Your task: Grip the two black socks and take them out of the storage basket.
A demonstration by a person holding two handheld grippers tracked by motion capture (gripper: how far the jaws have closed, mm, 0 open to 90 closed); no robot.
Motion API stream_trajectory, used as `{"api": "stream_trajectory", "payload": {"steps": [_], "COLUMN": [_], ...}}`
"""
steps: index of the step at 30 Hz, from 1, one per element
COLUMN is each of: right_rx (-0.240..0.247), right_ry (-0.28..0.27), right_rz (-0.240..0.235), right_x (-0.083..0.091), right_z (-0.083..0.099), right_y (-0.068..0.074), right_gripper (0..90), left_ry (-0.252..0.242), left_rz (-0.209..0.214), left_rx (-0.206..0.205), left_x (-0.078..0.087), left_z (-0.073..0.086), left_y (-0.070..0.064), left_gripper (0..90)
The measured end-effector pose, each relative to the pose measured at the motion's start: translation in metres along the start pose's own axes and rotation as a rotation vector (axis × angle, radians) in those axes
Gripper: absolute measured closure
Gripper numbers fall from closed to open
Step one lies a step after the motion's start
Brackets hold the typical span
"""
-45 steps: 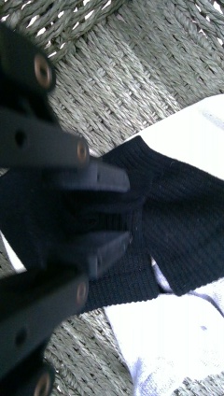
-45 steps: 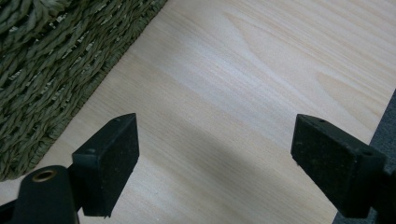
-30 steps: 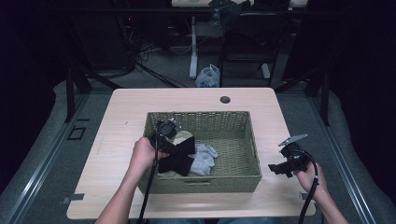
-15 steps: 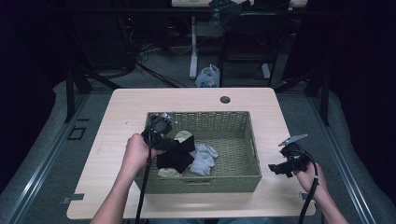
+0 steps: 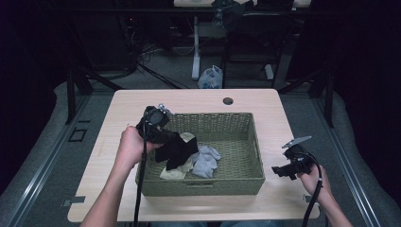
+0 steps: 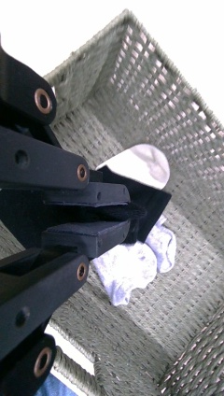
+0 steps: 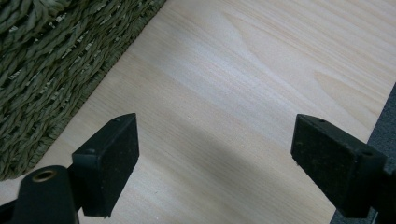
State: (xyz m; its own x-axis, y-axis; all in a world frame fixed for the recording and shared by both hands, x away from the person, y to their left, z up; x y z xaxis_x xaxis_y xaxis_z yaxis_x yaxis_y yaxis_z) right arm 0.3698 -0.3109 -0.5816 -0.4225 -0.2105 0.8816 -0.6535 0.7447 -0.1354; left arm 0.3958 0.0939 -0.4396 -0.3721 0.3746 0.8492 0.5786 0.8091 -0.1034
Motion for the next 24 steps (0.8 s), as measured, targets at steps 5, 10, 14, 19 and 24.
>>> {"api": "stream_trajectory", "payload": {"steps": [5,10,14,19,24], "right_rx": [0.0,0.001,-0.003,-0.009,-0.023], "right_ry": [0.002,0.006,0.007,-0.001,-0.015], "right_rz": [-0.004,-0.004,-0.005,-0.012,-0.021], "right_x": [0.0,-0.001,-0.001,0.0,0.0], "right_z": [0.0,0.001,0.001,0.001,0.0], "right_y": [0.0,0.0,0.0,-0.001,0.0], "right_gripper": [14.8,14.8,14.9,14.8,14.8], "left_ry": [-0.012,-0.015,-0.014,-0.019,-0.023], "left_rz": [-0.028,-0.035,-0.036,-0.046,-0.055], "left_rx": [-0.002,0.007,0.012,0.019,0.026], "left_x": [0.012,0.016,0.017,0.022,0.025], "left_z": [-0.009,-0.017,-0.021,-0.029,-0.034], "left_y": [0.005,0.011,0.014,0.016,0.021], "left_gripper": [81.1,81.1,81.0,81.0,81.0]}}
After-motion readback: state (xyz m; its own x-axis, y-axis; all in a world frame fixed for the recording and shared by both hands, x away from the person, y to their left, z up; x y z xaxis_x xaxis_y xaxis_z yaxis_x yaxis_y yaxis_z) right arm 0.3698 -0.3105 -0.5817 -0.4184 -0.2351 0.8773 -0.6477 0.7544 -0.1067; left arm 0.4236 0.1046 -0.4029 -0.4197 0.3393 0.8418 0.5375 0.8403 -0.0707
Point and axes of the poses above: each handheld gripper's, and its own axes: x roughly backward along the jaws, z roughly out of its underside, y roughly to its left, the point moved 7 cm from there along -x, roughly forward along the jaws, and after that the axes turned 12 degrees about x, right-handed, at the moved point
